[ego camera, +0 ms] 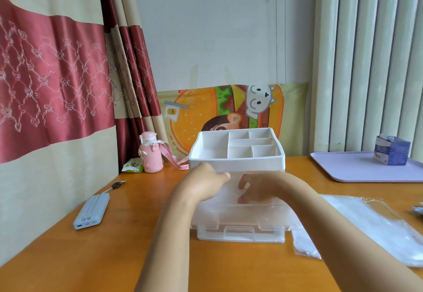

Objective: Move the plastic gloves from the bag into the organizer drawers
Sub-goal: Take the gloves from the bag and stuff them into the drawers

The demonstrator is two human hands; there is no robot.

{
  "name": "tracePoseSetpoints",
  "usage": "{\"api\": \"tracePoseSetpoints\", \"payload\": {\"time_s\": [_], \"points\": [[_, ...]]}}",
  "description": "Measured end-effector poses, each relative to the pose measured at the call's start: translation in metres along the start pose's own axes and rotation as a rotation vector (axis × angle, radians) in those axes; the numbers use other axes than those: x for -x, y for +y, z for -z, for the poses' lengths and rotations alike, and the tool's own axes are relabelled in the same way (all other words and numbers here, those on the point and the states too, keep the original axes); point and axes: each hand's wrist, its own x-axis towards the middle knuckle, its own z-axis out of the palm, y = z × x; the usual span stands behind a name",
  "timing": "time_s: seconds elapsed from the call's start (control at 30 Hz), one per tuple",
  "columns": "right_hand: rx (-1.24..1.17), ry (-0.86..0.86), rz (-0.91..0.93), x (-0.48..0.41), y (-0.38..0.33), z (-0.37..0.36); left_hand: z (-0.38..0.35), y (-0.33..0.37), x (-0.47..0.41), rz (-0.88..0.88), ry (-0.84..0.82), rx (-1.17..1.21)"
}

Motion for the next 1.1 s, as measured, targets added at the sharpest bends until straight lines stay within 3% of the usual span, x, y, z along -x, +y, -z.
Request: {"api": "tracePoseSetpoints", "payload": {"time_s": [0.13, 0.27, 0.53, 0.73, 0.83, 0.93, 1.0, 1.1], "points": [[0.019, -0.015, 0.004, 0.001, 0.001, 0.001, 0.002, 0.003, 0.016, -0.008, 0.051, -0.176], [0.017, -0.029, 0.023, 0.004, 0.0, 0.003, -0.005, 0.005, 0.014, 0.083, -0.08, -0.34], [0.072, -0.023, 0.092, 0.016, -0.002, 0.011, -0.012, 0.009, 0.019, 0.033, -0.176, -0.401], [-0.231, 0.133, 0.252, 0.067, 0.029, 0.029, -0.004, 0.006, 0.013, 0.001, -0.104, -0.413], [-0.34, 0.311, 0.27, 0.09, 0.062, 0.035, -0.003, 0.013, 0.021, -0.155, 0.149, -0.188], [-0.408, 0.46, 0.175, 0.1, 0.1, 0.032, -0.025, 0.044, 0.047, -0.518, 0.391, 0.098], [-0.407, 0.597, 0.036, 0.101, 0.128, 0.025, -0.053, 0.065, 0.063, -0.692, 0.306, 0.204], [-0.343, 0.682, -0.176, 0.1, 0.167, 0.009, -0.107, 0.079, 0.065, -0.744, 0.085, 0.154]]}}
